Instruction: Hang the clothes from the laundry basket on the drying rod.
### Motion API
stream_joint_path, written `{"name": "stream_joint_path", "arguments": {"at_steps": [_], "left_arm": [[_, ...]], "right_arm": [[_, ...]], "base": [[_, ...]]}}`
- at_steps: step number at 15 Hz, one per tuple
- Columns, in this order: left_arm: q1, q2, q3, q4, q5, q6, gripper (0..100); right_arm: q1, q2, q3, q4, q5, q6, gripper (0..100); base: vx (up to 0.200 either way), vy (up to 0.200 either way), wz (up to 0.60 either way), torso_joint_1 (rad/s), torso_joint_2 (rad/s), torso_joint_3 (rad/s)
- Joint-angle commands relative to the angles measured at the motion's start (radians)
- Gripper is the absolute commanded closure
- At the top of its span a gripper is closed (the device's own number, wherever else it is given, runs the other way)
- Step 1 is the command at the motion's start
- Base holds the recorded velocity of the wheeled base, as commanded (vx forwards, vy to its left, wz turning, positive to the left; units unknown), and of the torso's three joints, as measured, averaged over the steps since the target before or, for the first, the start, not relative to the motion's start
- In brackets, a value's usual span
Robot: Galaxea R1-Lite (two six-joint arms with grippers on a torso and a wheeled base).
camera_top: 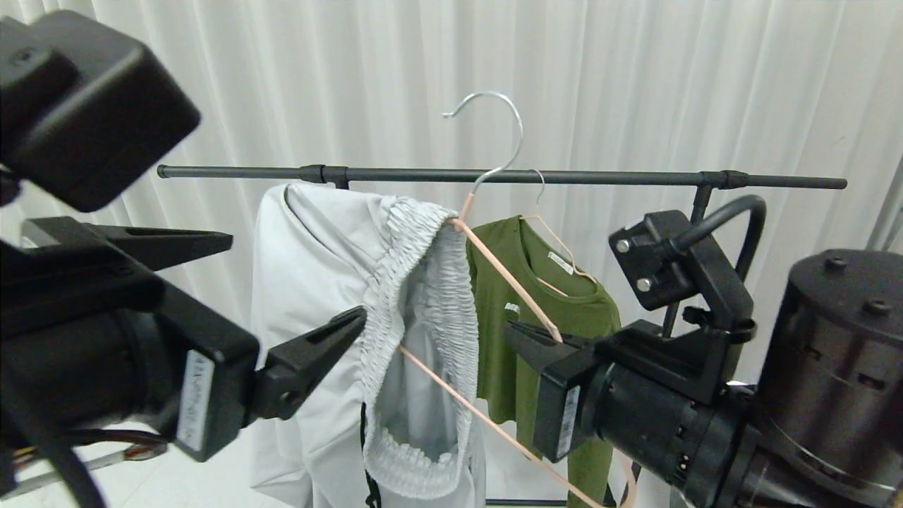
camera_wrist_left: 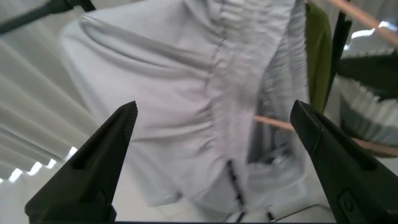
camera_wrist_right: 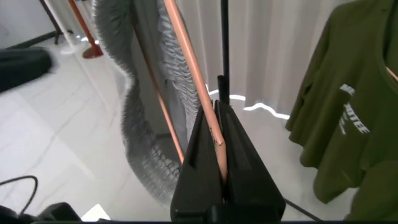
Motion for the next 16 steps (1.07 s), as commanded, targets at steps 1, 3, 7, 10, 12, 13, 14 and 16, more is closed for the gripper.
{"name": "stream_joint_path", "arguments": {"at_steps": [1, 3, 7, 10, 12, 13, 14, 16], "left_arm": [[-0.006, -0.111, 0.020, 0.000, -0.033, 0.092, 0], [0.011, -0.149, 0.021, 0.000, -0.179, 0.194, 0], [0.164, -0.142, 0.072, 0.000, -0.533, 0.363, 0], [0.193, -0.109, 0.142, 0.000, -0.782, 0.385, 0], [0.195, -0.079, 0.196, -0.002, -0.909, 0.412, 0], [0.196, -0.057, 0.213, -0.002, -0.932, 0.431, 0], [0.196, -0.045, 0.219, -0.002, -0.943, 0.431, 0], [0.196, -0.008, 0.225, -0.002, -0.983, 0.431, 0]], "right_arm": [[0.002, -0.101, 0.125, -0.006, 0.001, -0.018, 100], [0.023, -0.172, 0.231, -0.027, 0.008, -0.046, 100], [0.112, -0.297, 0.398, -0.040, 0.008, -0.100, 100], [0.189, -0.359, 0.470, -0.041, 0.008, -0.120, 100], [0.232, -0.373, 0.507, -0.041, 0.008, -0.141, 100], [0.246, -0.373, 0.515, -0.041, 0.008, -0.146, 100], [0.252, -0.373, 0.516, -0.041, 0.008, -0.147, 100], [0.262, -0.370, 0.516, -0.041, 0.008, -0.149, 100]], "base": [[0.000, 0.000, 0.00, 0.000, 0.00, 0.000], [0.000, 0.000, 0.00, 0.000, 0.00, 0.000], [0.000, 0.000, 0.00, 0.000, 0.00, 0.000], [0.000, 0.000, 0.00, 0.000, 0.00, 0.000], [0.000, 0.000, 0.00, 0.000, 0.00, 0.000], [0.000, 0.000, 0.00, 0.000, 0.00, 0.000], [0.000, 0.000, 0.00, 0.000, 0.00, 0.000], [0.000, 0.000, 0.00, 0.000, 0.00, 0.000]]}}
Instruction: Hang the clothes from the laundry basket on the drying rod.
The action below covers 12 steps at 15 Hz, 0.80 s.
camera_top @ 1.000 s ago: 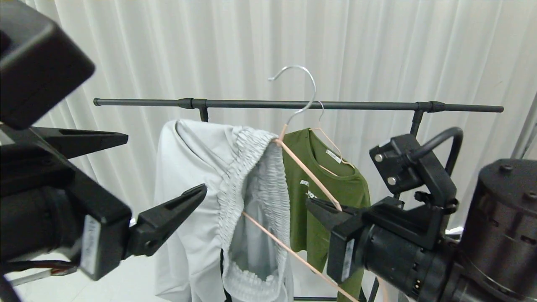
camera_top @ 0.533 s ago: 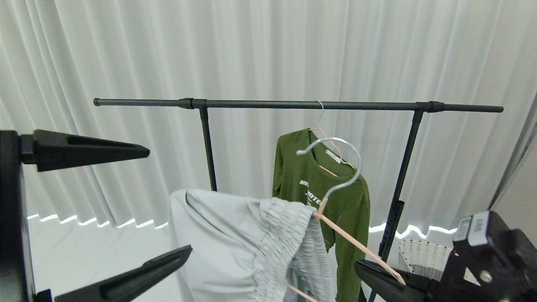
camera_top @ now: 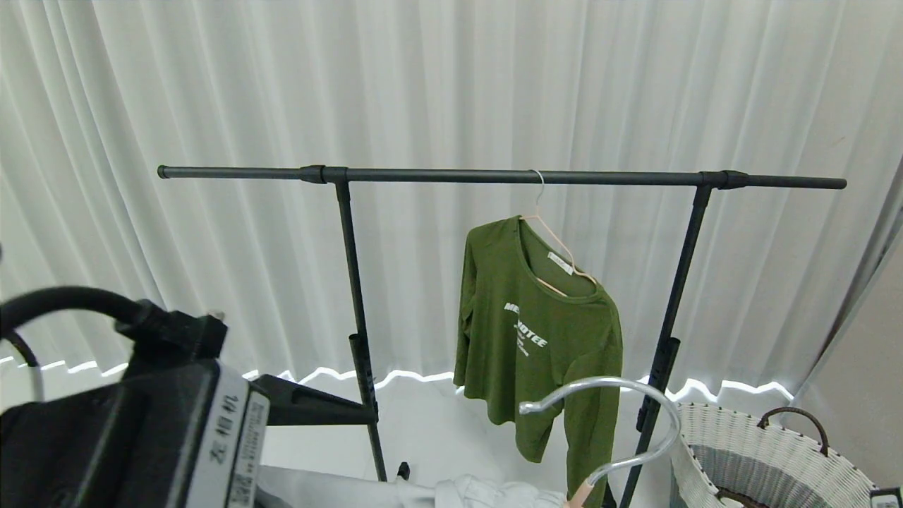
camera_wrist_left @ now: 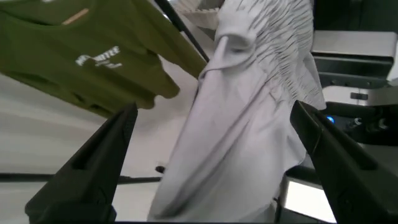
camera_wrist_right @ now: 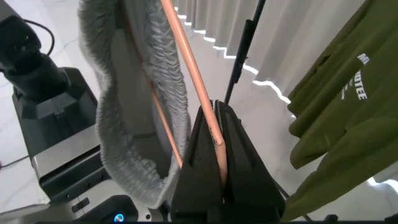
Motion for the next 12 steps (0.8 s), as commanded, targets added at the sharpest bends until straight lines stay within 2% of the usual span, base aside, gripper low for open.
{"name": "stream_joint_path", "arguments": {"at_steps": [1, 8, 9, 12], "left_arm": [[0.001, 0.053, 0.006, 0.000, -0.017, 0.000, 0], [0.001, 0.100, 0.035, -0.015, -0.020, -0.006, 0], [0.001, 0.100, 0.041, -0.026, -0.020, -0.006, 100], [0.001, 0.097, 0.058, -0.042, -0.020, -0.004, 100]], "right_arm": [[0.014, 0.000, 0.003, 0.000, 0.000, 0.000, 100], [0.031, 0.003, 0.000, 0.000, 0.000, 0.000, 100], [0.031, 0.003, 0.000, -0.001, 0.000, -0.002, 100], [0.031, 0.003, -0.006, -0.001, 0.000, 0.000, 100]], "base": [[0.000, 0.000, 0.00, 0.000, 0.00, 0.000], [0.000, 0.000, 0.00, 0.000, 0.00, 0.000], [0.000, 0.000, 0.00, 0.000, 0.00, 0.000], [0.000, 0.000, 0.00, 0.000, 0.00, 0.000]]}}
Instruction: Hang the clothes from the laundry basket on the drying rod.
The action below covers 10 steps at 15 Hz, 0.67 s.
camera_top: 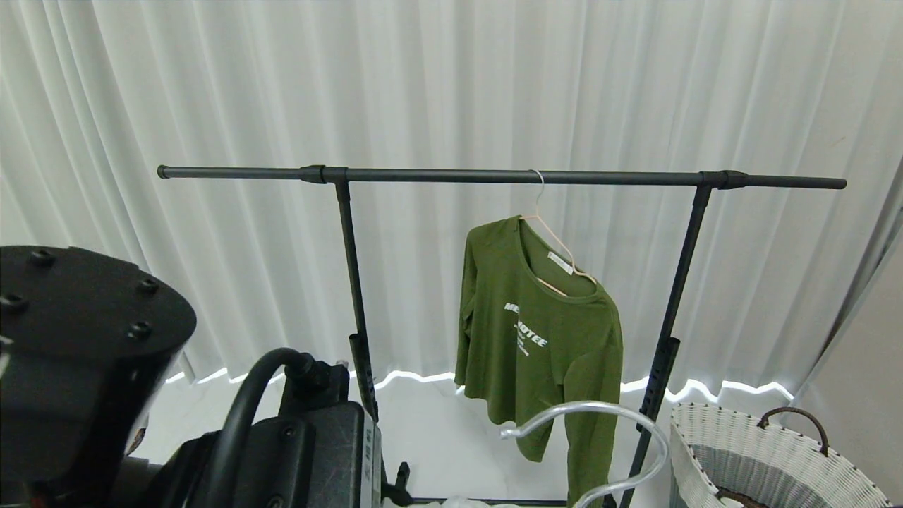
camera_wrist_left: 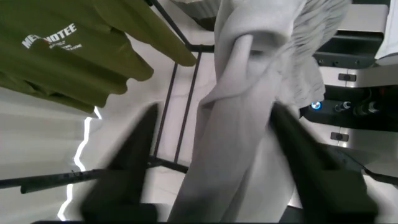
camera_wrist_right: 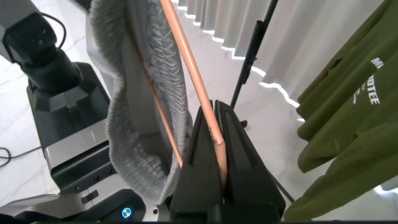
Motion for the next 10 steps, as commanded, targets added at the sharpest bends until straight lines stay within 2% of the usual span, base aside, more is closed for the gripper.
{"name": "stream_joint_path", "arguments": {"at_steps": [1, 5, 6, 10], "left_arm": [[0.000, 0.000, 0.010, 0.001, 0.000, 0.000, 100], [0.003, -0.008, 0.021, -0.001, 0.002, 0.000, 100], [0.006, -0.008, 0.021, -0.001, 0.002, 0.000, 100], [0.023, -0.017, 0.030, -0.002, 0.011, 0.003, 100]], "right_arm": [[0.000, 0.004, -0.002, -0.002, -0.001, 0.000, 100], [0.000, -0.001, -0.002, -0.002, -0.004, -0.007, 100], [0.000, 0.000, 0.003, -0.001, -0.006, -0.017, 0], [-0.026, -0.003, 0.036, 0.001, -0.012, -0.018, 0]], "base": [[0.000, 0.000, 0.00, 0.000, 0.00, 0.000], [0.000, 0.000, 0.00, 0.000, 0.00, 0.000], [0.000, 0.000, 0.00, 0.000, 0.00, 0.000], [0.000, 0.000, 0.00, 0.000, 0.00, 0.000]]}}
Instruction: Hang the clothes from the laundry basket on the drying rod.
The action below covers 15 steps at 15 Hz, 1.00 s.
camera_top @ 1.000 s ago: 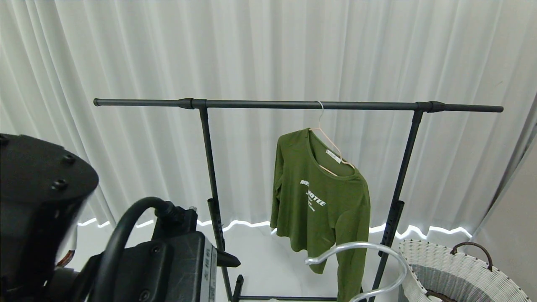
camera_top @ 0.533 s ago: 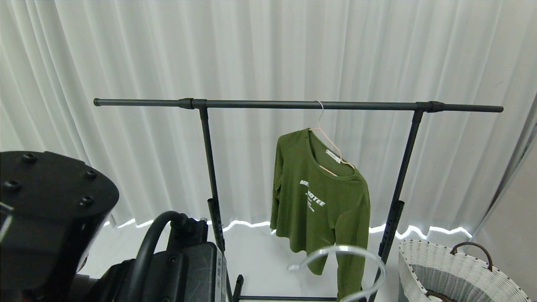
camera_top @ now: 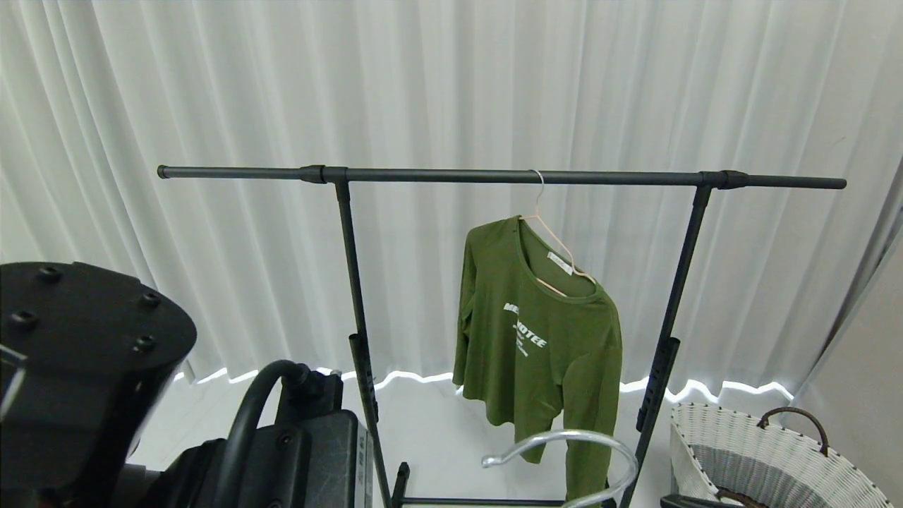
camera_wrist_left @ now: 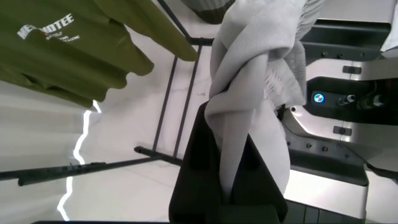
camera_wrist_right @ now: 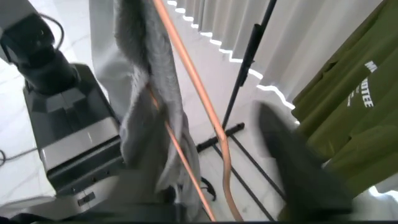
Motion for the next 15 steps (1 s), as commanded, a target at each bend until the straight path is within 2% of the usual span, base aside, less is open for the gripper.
{"name": "stream_joint_path", "arguments": {"at_steps": [1, 2, 3, 4, 6, 7, 8, 10, 13, 15], "left_arm": [[0.020, -0.017, 0.017, -0.007, 0.002, 0.004, 100], [0.033, -0.026, 0.043, -0.032, 0.011, 0.004, 100], [0.034, -0.038, 0.085, -0.078, 0.056, 0.007, 100], [0.039, -0.041, 0.122, -0.125, 0.129, 0.009, 100], [0.049, -0.037, 0.148, -0.162, 0.383, -0.020, 100], [0.051, -0.035, 0.145, -0.164, 0.429, -0.073, 100], [0.051, -0.038, 0.131, -0.164, 0.433, -0.137, 100], [0.051, -0.040, 0.100, -0.165, 0.447, -0.203, 100], [0.063, -0.043, 0.043, -0.183, 0.488, -0.255, 100], [0.065, -0.041, 0.013, -0.254, 0.502, -0.283, 100]], "right_arm": [[-0.037, -0.001, 0.009, 0.003, -0.007, 0.000, 0], [-0.069, 0.001, 0.009, 0.003, -0.008, -0.005, 0], [-0.095, 0.002, 0.007, 0.003, -0.007, -0.012, 0], [-0.100, 0.005, 0.007, 0.003, -0.007, -0.014, 0], [-0.100, 0.028, 0.007, 0.003, -0.007, -0.017, 0], [-0.100, 0.048, 0.007, 0.003, -0.007, -0.017, 0], [-0.100, 0.079, -0.001, 0.001, -0.007, -0.015, 0], [-0.100, 0.139, -0.022, 0.000, -0.004, -0.006, 0], [-0.101, 0.225, -0.065, 0.000, -0.007, 0.055, 0], [-0.130, 0.305, -0.140, 0.000, -0.007, 0.121, 0]], "base": [[0.000, 0.000, 0.00, 0.000, 0.00, 0.000], [0.000, 0.000, 0.00, 0.000, 0.00, 0.000], [0.000, 0.000, 0.00, 0.000, 0.00, 0.000], [0.000, 0.000, 0.00, 0.000, 0.00, 0.000], [0.000, 0.000, 0.00, 0.000, 0.00, 0.000], [0.000, 0.000, 0.00, 0.000, 0.00, 0.000], [0.000, 0.000, 0.00, 0.000, 0.00, 0.000], [0.000, 0.000, 0.00, 0.000, 0.00, 0.000], [0.000, 0.000, 0.00, 0.000, 0.00, 0.000], [0.000, 0.000, 0.00, 0.000, 0.00, 0.000]]}}
